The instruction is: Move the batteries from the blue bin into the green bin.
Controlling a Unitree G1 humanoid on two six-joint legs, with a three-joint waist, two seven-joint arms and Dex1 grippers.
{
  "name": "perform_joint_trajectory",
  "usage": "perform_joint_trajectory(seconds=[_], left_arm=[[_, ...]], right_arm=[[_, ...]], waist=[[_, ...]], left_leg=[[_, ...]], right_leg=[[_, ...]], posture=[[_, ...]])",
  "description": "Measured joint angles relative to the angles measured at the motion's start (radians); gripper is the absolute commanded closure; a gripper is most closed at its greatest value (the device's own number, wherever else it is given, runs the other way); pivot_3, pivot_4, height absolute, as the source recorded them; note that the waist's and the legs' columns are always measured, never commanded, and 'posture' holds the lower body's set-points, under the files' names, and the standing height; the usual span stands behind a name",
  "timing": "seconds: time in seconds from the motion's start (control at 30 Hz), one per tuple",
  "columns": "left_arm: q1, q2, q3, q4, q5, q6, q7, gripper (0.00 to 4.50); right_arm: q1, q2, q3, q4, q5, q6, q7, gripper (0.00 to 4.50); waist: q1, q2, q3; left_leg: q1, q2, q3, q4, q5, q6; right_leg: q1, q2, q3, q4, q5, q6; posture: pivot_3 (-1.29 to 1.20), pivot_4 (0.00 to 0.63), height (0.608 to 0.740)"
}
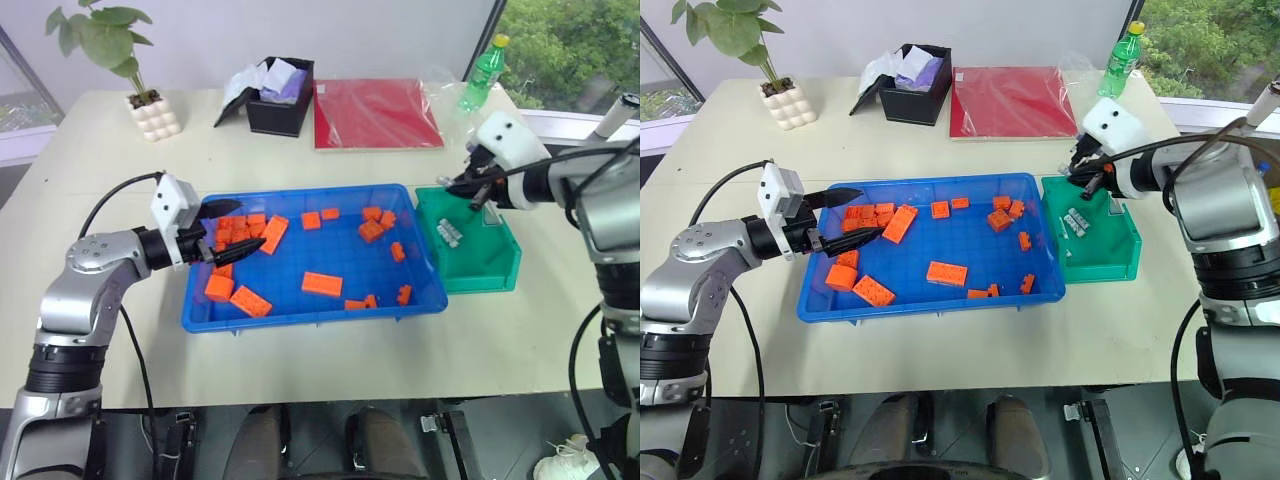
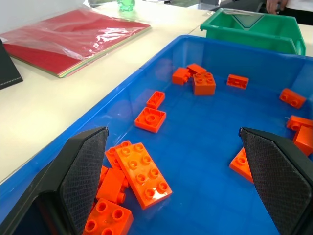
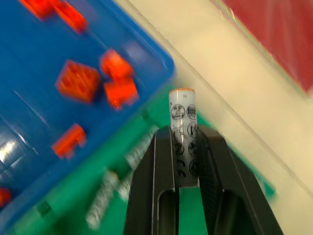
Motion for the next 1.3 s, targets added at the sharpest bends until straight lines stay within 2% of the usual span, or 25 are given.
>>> perform_joint_trajectory(seconds=[0.27, 0.57, 0.77, 0.9, 1.13, 1.3], left_arm=[[-0.004, 0.001, -0.004, 0.017, 0.001, -0.01, -0.01, 0.0], [-0.004, 0.002, -0.004, 0.018, 0.01, -0.01, -0.011, 0.0], [-0.009, 0.002, -0.004, 0.028, 0.014, -0.017, -0.009, 0.0], [-0.03, -0.002, 0.006, 0.036, 0.014, -0.033, 0.016, 0.0], [-0.032, 0.009, 0.124, 0.034, 0.021, -0.05, 0.133, 0.0], [0.036, 0.015, 0.243, -0.007, -0.002, -0.018, 0.223, 0.0]], right_arm=[[0.119, -0.054, -0.022, -0.002, 0.016, -0.012, -0.022, 4.46], [0.187, -0.055, -0.037, -0.015, 0.053, -0.012, -0.05, 0.03], [0.186, -0.054, -0.04, -0.02, 0.054, -0.034, -0.097, 0.03], [0.153, -0.025, -0.046, 0.012, 0.03, -0.079, -0.181, 0.03], [0.106, 0.147, -0.183, 0.021, 0.055, -0.113, -0.378, 0.03], [0.107, 0.255, -0.283, 0.008, 0.097, -0.157, -0.489, 0.03]], waist=[[0.002, 0.0, 0.0], [0.003, 0.0, 0.0], [0.003, 0.0, 0.0], [0.002, 0.0, 0.0], [0.0, 0.0, 0.0], [0.003, 0.0, 0.0]], left_leg=[[0.0, 0.0, 0.0, 0.0, 0.0, 0.0], [0.0, 0.0, 0.0, 0.001, 0.0, 0.0], [0.0, 0.0, 0.0, 0.001, 0.0, 0.0], [0.0, 0.0, 0.0, 0.001, 0.0, 0.0], [0.0, 0.001, 0.0, 0.001, 0.003, -0.005], [0.0, 0.0, 0.0, 0.001, 0.003, -0.005]], right_leg=[[0.0, 0.0, 0.0, 0.0, 0.0, 0.0], [0.001, 0.0, 0.0, 0.0, 0.0, 0.0], [0.001, 0.0, 0.0, 0.0, 0.0, 0.0], [0.001, 0.0, 0.0, 0.0, 0.0, 0.0], [0.0, 0.001, 0.0, 0.0, 0.0, 0.0], [0.001, 0.0, 0.0, 0.0, 0.0, 0.0]], posture=[[0.0, 0.15, 0.74], [0.0, 0.15, 0.74], [0.0, 0.15, 0.74], [0.0, 0.15, 0.74], [0.0, 0.15, 0.74], [0.0, 0.15, 0.74]])
